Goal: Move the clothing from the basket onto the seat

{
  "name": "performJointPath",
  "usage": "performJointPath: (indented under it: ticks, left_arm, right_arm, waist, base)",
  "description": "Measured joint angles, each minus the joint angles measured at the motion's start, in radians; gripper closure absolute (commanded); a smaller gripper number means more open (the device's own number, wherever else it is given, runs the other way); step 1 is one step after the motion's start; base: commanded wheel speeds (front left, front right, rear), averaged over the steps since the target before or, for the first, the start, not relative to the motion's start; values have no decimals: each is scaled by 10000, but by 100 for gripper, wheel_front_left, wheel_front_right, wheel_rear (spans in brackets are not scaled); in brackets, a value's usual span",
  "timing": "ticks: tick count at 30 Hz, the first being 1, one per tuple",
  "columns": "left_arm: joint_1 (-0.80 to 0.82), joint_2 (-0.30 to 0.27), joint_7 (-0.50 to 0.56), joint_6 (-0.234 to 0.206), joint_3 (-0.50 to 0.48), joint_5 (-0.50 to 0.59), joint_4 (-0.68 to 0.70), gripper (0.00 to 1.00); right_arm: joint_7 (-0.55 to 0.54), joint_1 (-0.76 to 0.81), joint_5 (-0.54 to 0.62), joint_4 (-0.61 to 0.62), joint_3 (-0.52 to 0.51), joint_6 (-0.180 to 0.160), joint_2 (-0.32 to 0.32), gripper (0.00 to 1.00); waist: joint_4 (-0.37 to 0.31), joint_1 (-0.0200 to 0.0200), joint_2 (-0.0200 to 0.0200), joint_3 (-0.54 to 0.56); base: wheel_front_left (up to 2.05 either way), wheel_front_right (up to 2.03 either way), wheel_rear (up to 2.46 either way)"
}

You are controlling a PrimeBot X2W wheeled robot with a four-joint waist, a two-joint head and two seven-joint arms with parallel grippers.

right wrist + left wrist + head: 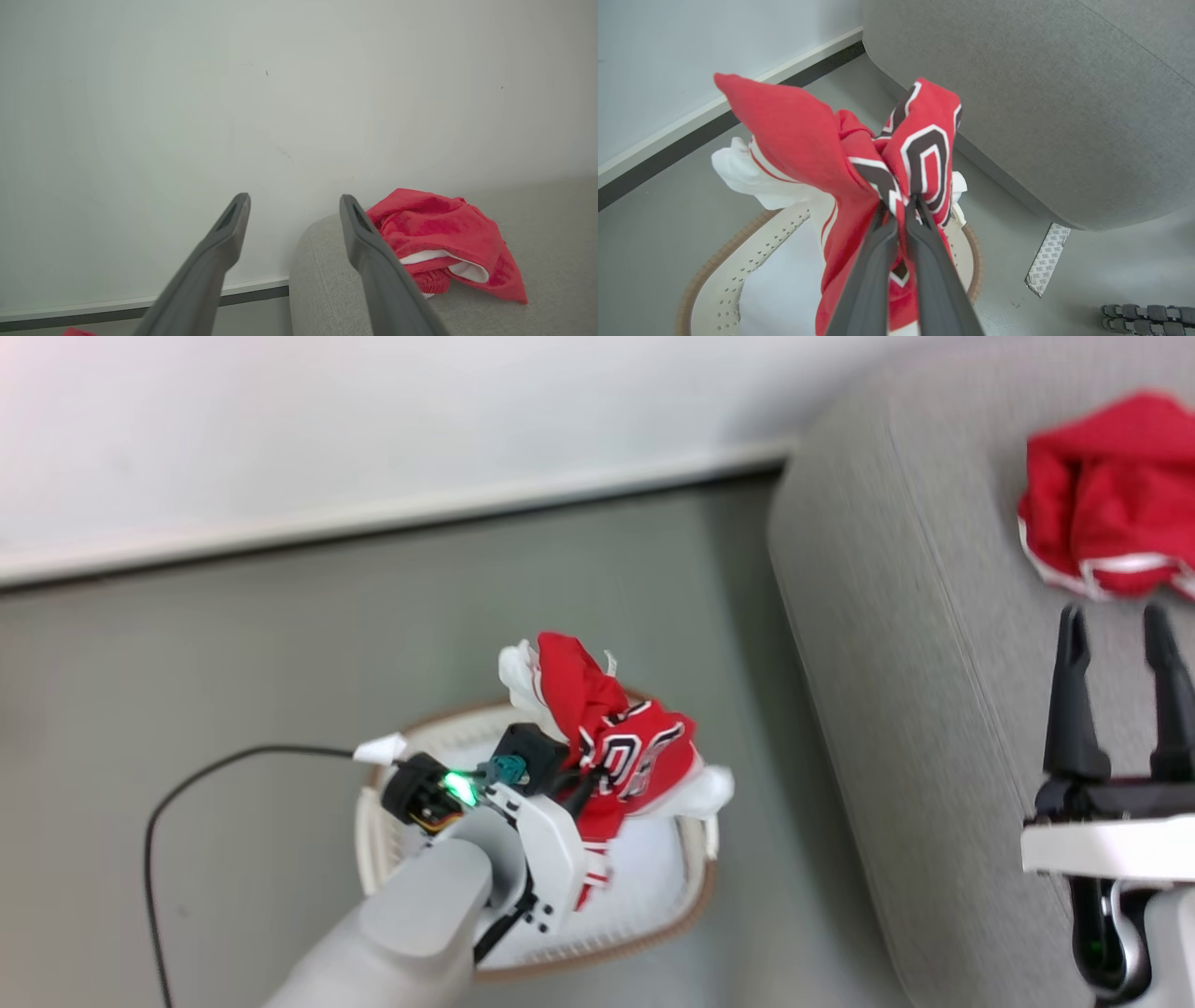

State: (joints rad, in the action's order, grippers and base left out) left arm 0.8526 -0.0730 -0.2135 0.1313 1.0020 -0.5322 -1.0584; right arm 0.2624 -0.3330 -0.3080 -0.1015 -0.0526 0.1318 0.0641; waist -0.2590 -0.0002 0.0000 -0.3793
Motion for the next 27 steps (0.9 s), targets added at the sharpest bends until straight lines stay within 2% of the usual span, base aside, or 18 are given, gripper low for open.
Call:
performJointPath:
  ticks: [10, 17, 27]
  left_arm:
    - [-482, 33, -435, 0, -673, -957, 1639, 100]
    - [-484, -663, -474, -226, -1432, -1302, 3352, 100]
    - [-902, -1657, 341, -1074, -1931, -1814, 6174, 100]
  right_arm:
    - [2, 849, -299, -485, 221, 0, 414, 0]
    - [2, 1218, -533, -690, 510, 0, 579, 0]
    - [0, 1709, -738, -970, 1204, 0, 345, 0]
  waist:
    - [1033, -1, 0, 2014]
    - [1587, -1, 0, 2911]
    - [1900, 0, 0, 3565]
  base:
    - [0, 0, 0]
    - [0, 0, 0]
    - [0, 0, 0]
